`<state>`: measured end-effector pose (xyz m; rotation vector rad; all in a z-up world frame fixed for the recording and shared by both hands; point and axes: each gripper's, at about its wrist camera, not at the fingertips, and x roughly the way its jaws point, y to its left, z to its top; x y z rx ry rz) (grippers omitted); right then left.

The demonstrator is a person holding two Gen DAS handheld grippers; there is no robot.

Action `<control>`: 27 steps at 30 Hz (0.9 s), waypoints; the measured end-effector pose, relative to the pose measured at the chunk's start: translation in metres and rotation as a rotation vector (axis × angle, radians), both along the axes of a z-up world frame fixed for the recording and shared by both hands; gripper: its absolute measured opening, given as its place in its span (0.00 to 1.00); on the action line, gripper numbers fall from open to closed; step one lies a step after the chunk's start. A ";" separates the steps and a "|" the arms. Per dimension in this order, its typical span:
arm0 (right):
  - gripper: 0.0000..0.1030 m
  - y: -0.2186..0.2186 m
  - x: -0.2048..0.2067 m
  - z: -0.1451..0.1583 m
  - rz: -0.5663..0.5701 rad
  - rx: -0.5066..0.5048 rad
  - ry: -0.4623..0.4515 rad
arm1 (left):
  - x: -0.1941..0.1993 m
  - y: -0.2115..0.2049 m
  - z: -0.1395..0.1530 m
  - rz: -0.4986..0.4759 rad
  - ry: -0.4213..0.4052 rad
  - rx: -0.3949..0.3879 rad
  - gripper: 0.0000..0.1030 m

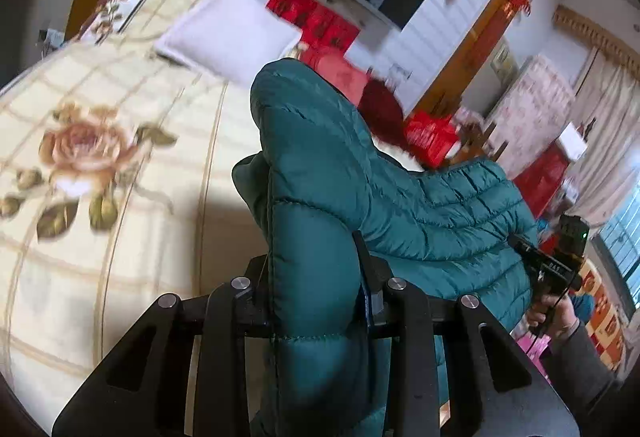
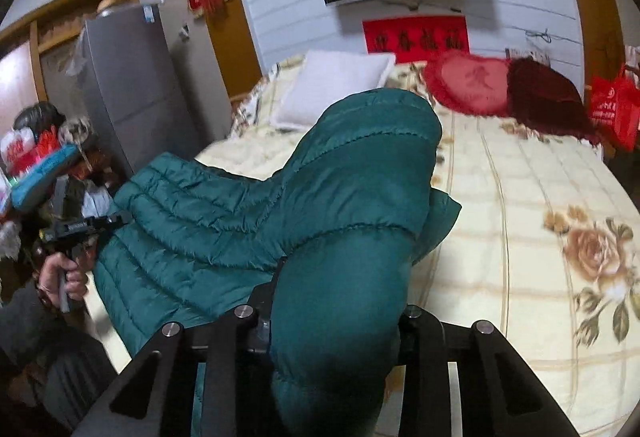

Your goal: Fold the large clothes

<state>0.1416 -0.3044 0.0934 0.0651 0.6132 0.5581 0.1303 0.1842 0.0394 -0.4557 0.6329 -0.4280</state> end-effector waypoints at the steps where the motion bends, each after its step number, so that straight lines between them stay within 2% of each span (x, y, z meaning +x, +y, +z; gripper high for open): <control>1: 0.32 0.000 0.005 0.007 0.001 0.000 -0.007 | 0.007 0.001 0.006 0.005 -0.006 -0.008 0.28; 4: 0.32 0.009 0.031 0.018 -0.012 -0.004 0.007 | 0.030 0.002 0.011 0.024 0.001 0.003 0.28; 8: 0.32 0.021 0.064 0.005 -0.038 -0.040 0.044 | 0.070 0.002 -0.009 0.049 0.065 0.050 0.28; 13: 0.32 0.034 0.107 -0.053 -0.041 -0.055 0.155 | 0.100 0.006 -0.055 0.076 0.163 0.099 0.28; 15: 0.32 0.032 0.119 -0.077 -0.037 -0.046 0.220 | 0.105 0.011 -0.074 0.102 0.218 0.105 0.38; 17: 0.39 0.023 0.125 -0.092 -0.065 0.000 0.289 | 0.105 0.016 -0.081 0.113 0.237 0.081 0.46; 18: 0.46 0.017 0.128 -0.095 -0.080 0.038 0.325 | 0.103 0.020 -0.081 0.123 0.239 0.078 0.52; 19: 0.52 0.011 0.130 -0.097 -0.094 0.073 0.366 | 0.101 0.023 -0.080 0.127 0.240 0.076 0.53; 20: 0.52 0.004 0.129 -0.096 -0.106 0.094 0.390 | 0.098 0.026 -0.078 0.136 0.242 0.077 0.53; 23: 0.53 -0.005 0.119 -0.080 -0.156 0.061 0.384 | 0.084 0.034 -0.058 0.182 0.225 0.109 0.56; 25: 0.53 -0.009 0.107 -0.060 -0.190 0.028 0.354 | 0.069 0.032 -0.037 0.213 0.185 0.141 0.67; 26: 0.53 -0.008 0.102 -0.049 -0.208 0.011 0.335 | 0.059 0.029 -0.025 0.234 0.165 0.172 0.77; 27: 0.53 -0.008 0.091 -0.037 -0.217 0.009 0.314 | 0.046 0.022 -0.012 0.260 0.139 0.216 0.79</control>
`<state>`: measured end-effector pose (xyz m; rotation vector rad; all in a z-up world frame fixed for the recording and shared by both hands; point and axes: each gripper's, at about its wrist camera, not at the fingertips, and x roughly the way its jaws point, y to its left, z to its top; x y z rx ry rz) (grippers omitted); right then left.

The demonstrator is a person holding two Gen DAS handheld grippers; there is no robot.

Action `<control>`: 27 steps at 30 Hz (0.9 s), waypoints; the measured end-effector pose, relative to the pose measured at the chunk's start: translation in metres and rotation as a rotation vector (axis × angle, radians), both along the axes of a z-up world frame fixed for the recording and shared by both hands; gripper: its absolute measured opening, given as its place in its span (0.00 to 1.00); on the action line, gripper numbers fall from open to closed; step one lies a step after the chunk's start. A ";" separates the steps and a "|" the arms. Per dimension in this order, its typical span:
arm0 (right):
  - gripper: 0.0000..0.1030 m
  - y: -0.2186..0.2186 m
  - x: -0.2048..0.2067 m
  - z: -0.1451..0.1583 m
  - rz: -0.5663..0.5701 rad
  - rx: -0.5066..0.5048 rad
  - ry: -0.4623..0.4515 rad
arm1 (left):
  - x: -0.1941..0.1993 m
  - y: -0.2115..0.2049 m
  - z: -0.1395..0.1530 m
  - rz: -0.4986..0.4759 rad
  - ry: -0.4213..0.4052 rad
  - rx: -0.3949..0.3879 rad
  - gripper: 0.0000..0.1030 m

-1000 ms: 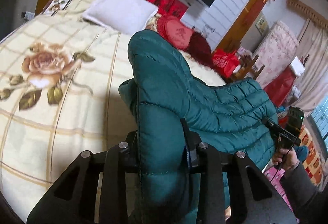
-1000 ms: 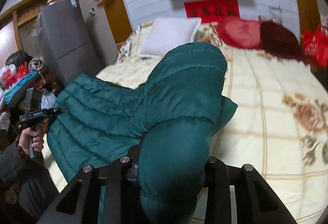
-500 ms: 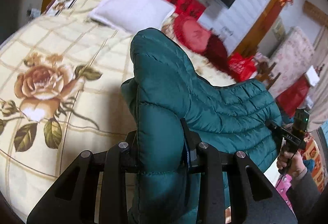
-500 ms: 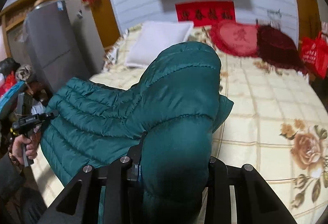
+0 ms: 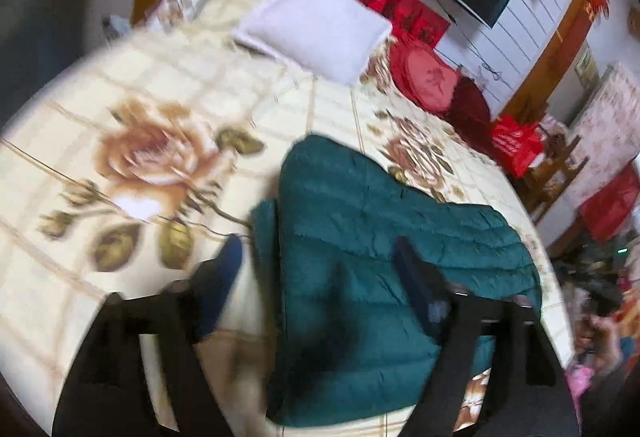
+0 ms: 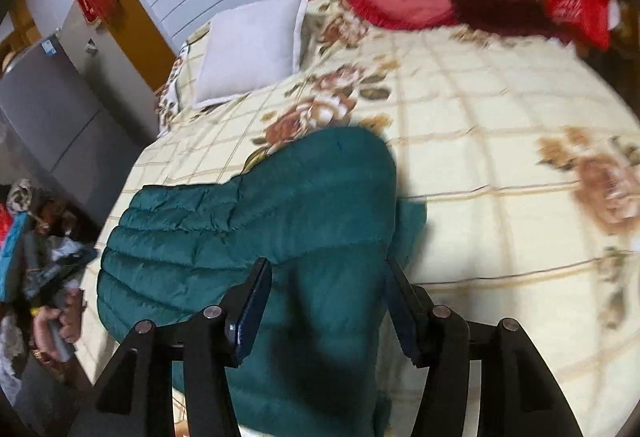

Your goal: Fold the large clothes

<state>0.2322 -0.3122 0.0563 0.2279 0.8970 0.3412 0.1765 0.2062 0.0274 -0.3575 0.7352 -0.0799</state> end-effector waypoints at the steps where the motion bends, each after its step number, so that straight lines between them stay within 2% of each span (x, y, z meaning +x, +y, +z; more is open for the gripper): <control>1: 0.54 0.002 -0.009 0.010 -0.010 -0.007 -0.012 | -0.009 -0.007 0.010 0.006 -0.020 0.037 0.79; 2: 0.54 0.004 -0.023 0.021 -0.027 -0.023 -0.023 | -0.021 -0.015 0.019 0.008 -0.041 0.073 0.79; 4: 0.64 0.013 -0.048 0.039 -0.027 -0.020 -0.050 | -0.048 -0.031 0.034 0.034 -0.068 0.138 0.79; 6: 0.68 0.023 -0.073 0.052 -0.020 -0.024 -0.059 | -0.070 -0.044 0.043 0.037 -0.081 0.163 0.80; 10: 0.68 0.045 -0.117 0.066 0.021 -0.037 -0.056 | -0.113 -0.072 0.053 0.048 -0.107 0.195 0.80; 13: 0.68 0.059 -0.150 0.075 0.059 -0.070 -0.072 | -0.136 -0.089 0.056 0.045 -0.086 0.219 0.80; 19: 0.70 0.068 -0.198 0.075 0.079 -0.127 -0.104 | -0.163 -0.115 0.048 0.016 -0.007 0.213 0.84; 21: 0.70 0.069 -0.208 0.071 0.084 -0.121 -0.101 | -0.171 -0.122 0.042 -0.008 -0.003 0.204 0.85; 27: 0.70 0.074 -0.229 0.060 0.115 -0.133 -0.093 | -0.189 -0.142 0.036 0.006 -0.016 0.261 0.84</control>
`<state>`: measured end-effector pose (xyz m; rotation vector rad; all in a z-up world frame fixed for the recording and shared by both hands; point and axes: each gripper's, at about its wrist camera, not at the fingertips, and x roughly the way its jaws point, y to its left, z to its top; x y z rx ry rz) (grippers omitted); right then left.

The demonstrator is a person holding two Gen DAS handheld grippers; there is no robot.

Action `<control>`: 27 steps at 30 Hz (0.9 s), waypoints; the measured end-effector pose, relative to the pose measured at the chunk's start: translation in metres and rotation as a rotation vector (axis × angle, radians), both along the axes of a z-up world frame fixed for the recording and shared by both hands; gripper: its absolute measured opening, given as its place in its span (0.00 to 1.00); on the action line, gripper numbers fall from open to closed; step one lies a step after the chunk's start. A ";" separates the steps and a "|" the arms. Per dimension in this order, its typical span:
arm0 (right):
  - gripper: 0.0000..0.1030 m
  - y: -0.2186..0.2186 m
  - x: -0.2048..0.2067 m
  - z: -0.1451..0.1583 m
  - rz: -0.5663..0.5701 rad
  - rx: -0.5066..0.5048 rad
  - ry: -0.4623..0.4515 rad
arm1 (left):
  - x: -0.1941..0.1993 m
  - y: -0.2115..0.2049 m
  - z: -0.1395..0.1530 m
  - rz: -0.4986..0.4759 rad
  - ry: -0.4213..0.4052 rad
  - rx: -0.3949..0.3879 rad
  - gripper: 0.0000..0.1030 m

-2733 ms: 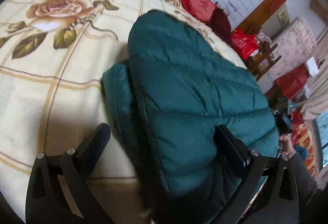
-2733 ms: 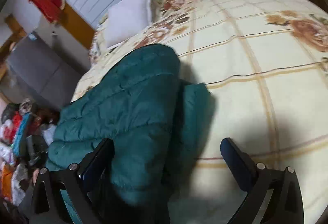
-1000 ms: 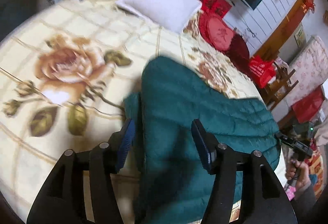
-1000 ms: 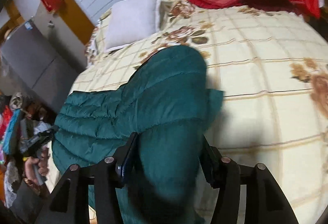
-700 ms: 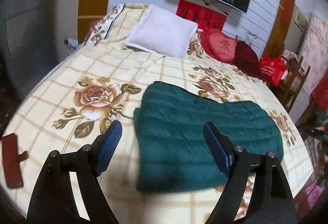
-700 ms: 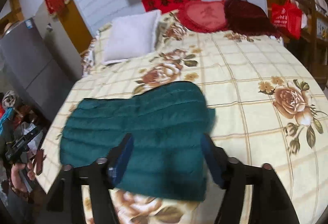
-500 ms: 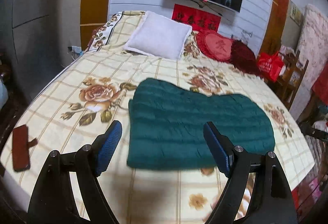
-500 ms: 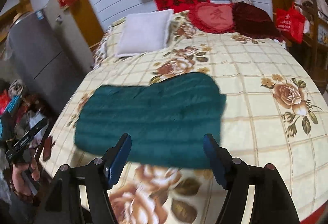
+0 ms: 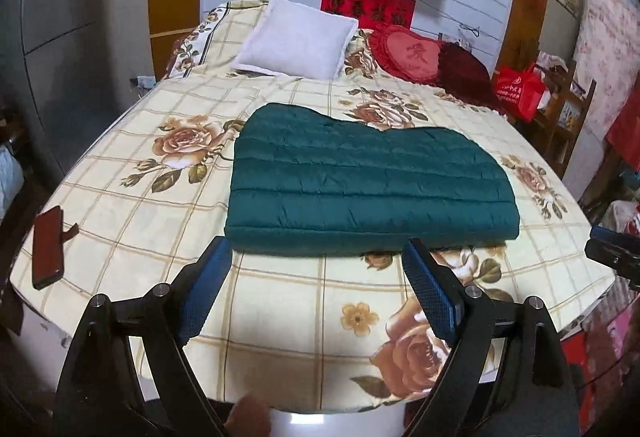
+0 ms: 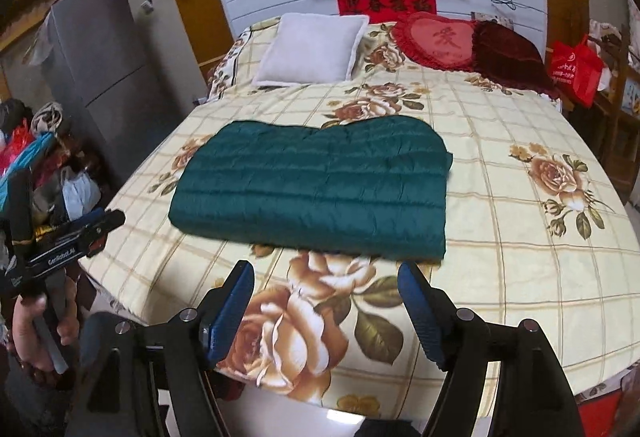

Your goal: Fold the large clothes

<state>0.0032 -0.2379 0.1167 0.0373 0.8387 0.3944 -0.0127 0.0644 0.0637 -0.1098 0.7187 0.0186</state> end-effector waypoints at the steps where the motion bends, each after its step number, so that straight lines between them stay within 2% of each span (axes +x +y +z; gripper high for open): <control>1: 0.70 0.001 -0.003 -0.001 0.005 -0.011 -0.003 | -0.002 -0.002 0.000 0.000 0.002 0.001 0.84; 4: 0.70 0.001 -0.008 0.000 0.006 -0.014 -0.002 | -0.002 -0.009 -0.005 -0.008 0.030 -0.001 0.85; 8: 0.70 -0.004 -0.011 0.001 -0.004 -0.008 -0.004 | -0.003 -0.017 -0.008 0.044 0.061 0.062 0.85; 12: 0.70 -0.007 -0.012 0.002 -0.009 0.002 -0.001 | -0.006 -0.008 -0.010 0.103 0.081 0.030 0.84; 17: 0.70 -0.005 -0.013 0.004 -0.006 -0.005 -0.006 | -0.005 -0.008 -0.015 0.092 0.115 0.002 0.84; 27: 0.70 -0.001 -0.020 0.016 0.009 -0.027 -0.022 | -0.008 -0.023 -0.013 0.048 0.129 0.015 0.84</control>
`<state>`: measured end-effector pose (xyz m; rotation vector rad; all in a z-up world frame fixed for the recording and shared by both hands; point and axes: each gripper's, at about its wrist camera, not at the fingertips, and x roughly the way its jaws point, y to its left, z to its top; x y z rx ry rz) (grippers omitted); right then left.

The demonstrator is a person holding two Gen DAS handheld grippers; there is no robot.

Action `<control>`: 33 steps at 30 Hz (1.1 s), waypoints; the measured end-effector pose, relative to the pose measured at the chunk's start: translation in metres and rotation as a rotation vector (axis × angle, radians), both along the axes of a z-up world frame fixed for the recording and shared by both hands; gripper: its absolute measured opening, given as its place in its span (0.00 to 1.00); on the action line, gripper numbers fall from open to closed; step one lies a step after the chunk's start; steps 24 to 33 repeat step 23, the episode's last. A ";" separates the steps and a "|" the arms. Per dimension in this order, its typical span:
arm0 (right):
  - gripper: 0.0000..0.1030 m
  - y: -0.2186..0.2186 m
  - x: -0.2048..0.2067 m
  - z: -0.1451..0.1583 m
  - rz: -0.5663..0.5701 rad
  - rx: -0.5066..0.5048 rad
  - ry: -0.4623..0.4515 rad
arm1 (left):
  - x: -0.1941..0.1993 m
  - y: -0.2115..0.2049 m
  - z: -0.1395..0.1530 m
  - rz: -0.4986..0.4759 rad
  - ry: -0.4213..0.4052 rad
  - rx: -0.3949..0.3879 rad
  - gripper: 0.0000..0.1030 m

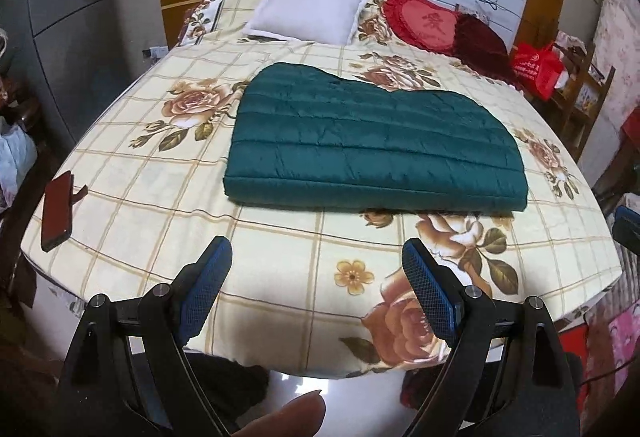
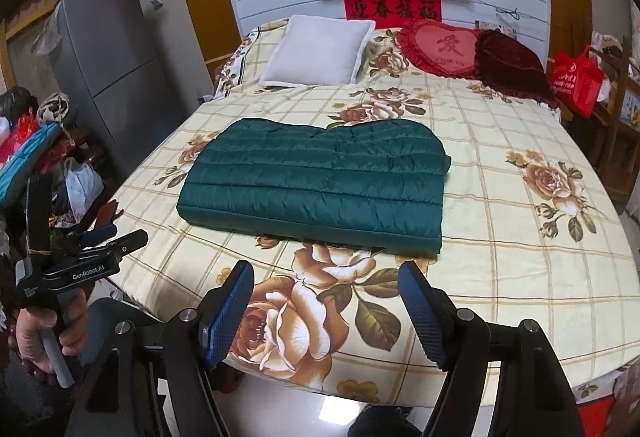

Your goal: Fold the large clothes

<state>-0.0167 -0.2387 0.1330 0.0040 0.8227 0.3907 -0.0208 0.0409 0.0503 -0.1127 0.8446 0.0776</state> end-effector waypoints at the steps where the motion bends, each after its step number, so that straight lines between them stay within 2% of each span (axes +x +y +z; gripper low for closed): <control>1: 0.70 -0.001 0.000 0.000 -0.008 0.000 0.001 | 0.000 -0.001 0.001 -0.004 -0.002 0.000 0.84; 18: 0.71 -0.010 0.002 -0.007 -0.021 0.016 0.020 | 0.001 -0.016 -0.002 -0.046 0.015 0.003 0.84; 23: 0.71 -0.009 0.003 -0.009 -0.021 0.017 0.025 | -0.003 -0.022 -0.001 -0.069 -0.014 0.020 0.84; 33: 0.71 -0.009 0.003 -0.009 -0.021 0.017 0.025 | -0.003 -0.022 -0.001 -0.069 -0.014 0.020 0.84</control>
